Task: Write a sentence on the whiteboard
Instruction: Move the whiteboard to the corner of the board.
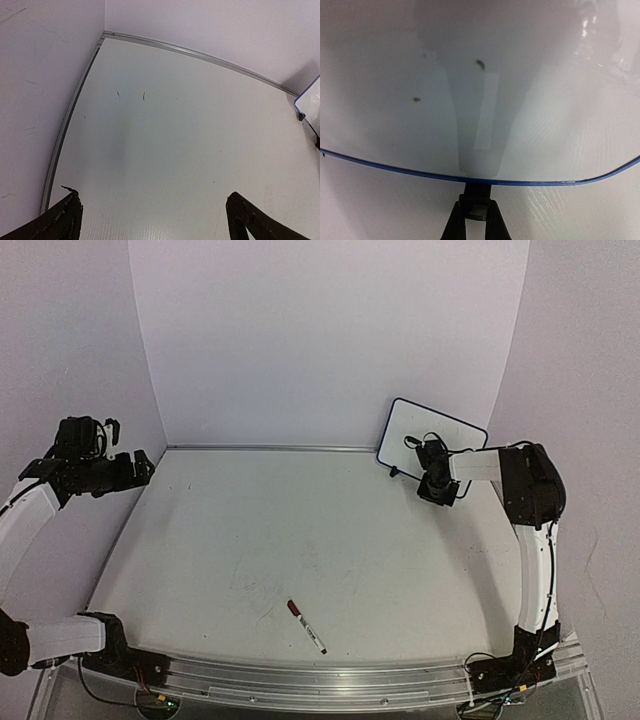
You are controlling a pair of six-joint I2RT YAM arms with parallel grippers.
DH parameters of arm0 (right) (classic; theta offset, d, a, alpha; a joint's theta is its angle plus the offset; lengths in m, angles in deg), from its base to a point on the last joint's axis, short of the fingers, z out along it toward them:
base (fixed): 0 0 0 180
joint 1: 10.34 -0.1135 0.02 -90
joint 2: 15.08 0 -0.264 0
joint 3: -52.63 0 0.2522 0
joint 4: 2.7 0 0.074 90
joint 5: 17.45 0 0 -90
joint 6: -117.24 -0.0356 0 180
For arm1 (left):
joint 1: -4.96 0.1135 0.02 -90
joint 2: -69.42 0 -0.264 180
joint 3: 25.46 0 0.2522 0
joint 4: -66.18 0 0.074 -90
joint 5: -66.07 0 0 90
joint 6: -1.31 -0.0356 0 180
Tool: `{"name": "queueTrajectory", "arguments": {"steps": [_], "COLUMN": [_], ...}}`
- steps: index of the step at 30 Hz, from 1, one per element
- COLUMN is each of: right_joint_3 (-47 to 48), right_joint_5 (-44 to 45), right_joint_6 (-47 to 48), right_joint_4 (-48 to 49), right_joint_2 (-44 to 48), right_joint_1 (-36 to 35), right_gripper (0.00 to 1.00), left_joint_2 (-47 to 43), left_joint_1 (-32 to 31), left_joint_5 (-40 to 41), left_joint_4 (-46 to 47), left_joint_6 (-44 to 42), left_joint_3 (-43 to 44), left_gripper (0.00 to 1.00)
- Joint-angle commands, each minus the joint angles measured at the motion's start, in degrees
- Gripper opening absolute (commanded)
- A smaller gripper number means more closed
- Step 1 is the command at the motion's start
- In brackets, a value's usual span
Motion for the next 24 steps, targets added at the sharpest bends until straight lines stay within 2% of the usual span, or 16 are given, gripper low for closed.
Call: {"name": "queueTrajectory", "arguments": {"steps": [1, 15, 24], "right_joint_3": [-1.0, -16.0, -24.5], "right_joint_5": [0.9, -4.4, -8.4], "right_joint_6": [0.6, 9.7, 13.3], "right_joint_4": [0.3, 11.3, 15.7], "right_joint_2": [-0.2, 8.7, 14.0], "right_joint_1": [0.6, -3.3, -9.0], "right_gripper": [0.00, 0.00, 0.00], "left_joint_2": [0.2, 0.7, 1.3], "left_joint_1": [-0.1, -0.1, -0.1], "left_joint_5": [0.5, 1.2, 2.0], "left_joint_4": [1.1, 1.3, 1.3], "left_joint_6": [-0.1, -0.5, -0.5], "left_joint_3": [0.0, -0.4, -0.5], "left_gripper": [0.99, 0.99, 0.99]}}
